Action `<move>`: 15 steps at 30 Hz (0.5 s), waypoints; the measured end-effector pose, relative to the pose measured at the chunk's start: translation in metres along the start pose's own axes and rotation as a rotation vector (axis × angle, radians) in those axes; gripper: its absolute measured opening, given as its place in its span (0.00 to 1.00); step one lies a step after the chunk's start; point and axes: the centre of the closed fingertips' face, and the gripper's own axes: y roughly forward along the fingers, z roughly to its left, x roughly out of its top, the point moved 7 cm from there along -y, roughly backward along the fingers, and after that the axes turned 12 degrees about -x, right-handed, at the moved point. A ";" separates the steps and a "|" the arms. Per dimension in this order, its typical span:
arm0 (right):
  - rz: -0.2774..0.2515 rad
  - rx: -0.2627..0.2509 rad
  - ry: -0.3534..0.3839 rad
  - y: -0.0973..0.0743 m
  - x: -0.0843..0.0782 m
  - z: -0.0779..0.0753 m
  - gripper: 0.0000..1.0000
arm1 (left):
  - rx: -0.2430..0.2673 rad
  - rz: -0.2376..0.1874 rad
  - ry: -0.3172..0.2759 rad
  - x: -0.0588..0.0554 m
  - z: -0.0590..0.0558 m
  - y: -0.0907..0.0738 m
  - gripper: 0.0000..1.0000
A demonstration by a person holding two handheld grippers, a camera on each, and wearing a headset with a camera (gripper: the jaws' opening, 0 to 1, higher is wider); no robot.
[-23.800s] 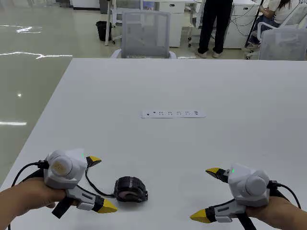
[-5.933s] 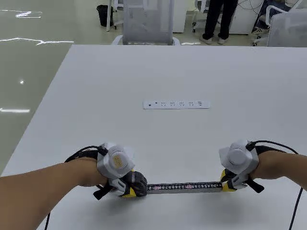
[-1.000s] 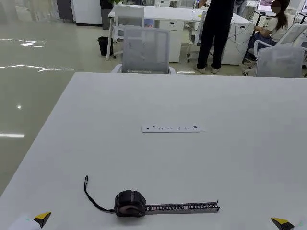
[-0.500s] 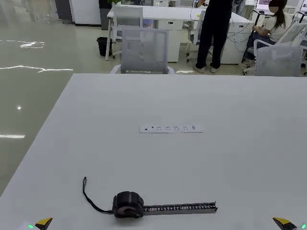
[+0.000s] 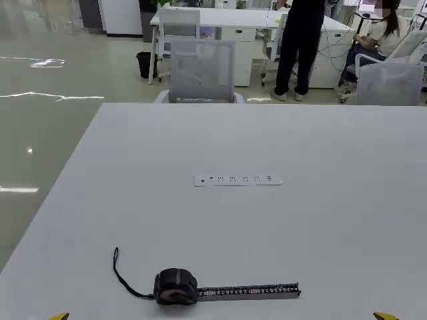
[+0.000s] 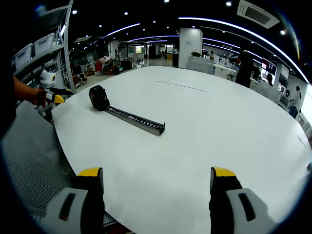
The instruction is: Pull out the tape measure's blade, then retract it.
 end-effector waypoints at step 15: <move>-0.004 -0.009 0.026 0.017 0.002 -0.014 0.84 | 0.000 -0.017 0.049 0.048 -0.014 0.038 0.99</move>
